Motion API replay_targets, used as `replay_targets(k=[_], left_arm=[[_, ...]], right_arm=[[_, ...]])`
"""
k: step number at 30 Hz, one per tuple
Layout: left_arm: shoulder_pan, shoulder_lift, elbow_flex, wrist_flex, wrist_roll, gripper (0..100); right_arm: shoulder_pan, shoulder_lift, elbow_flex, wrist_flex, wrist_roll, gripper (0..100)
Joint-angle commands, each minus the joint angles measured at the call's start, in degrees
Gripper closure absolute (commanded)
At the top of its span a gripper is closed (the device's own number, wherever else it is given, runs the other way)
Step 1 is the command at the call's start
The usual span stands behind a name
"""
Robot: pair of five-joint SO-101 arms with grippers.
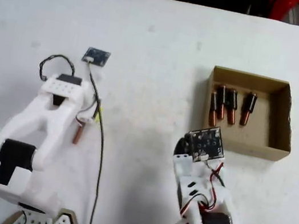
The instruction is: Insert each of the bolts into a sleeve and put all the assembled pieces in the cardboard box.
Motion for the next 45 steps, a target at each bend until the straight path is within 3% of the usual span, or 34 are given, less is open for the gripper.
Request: replay_targets(k=[1,5,9,19,26,31,38,45], left_arm=[[0.0,3.2,-3.3,-0.2,-0.2,87],[0.0,8.1,-9.8,5.7,-0.1,87],[0.0,9.5,-11.5,6.1,-0.5,99],[0.7,8.8,-13.1,6.8,-0.1,97],[1.0,-2.4,-19.4,15.1,0.0,98],[1.1,-14.1,-19.3,17.9,0.0,98],[6.5,-27.6,-14.6,17.1,6.0,98],[12.5,-37.0,-9.3,4.4,11.3,98]], right_arm=[[-0.4,-0.7,-0.5,-1.6,0.5,97.8],[-0.4,-0.7,-0.5,-1.6,0.5,97.8],[-0.5,-0.7,-0.5,-1.6,0.4,97.8],[-3.3,-0.7,-0.4,-1.6,0.4,97.9],[-12.0,-0.7,-0.4,-2.0,0.1,98.1],[-17.7,-0.6,2.5,-11.3,0.3,98.1],[-18.9,-0.4,6.6,-22.7,0.4,98.1],[-19.0,-0.5,7.0,-27.4,0.0,98.1]])
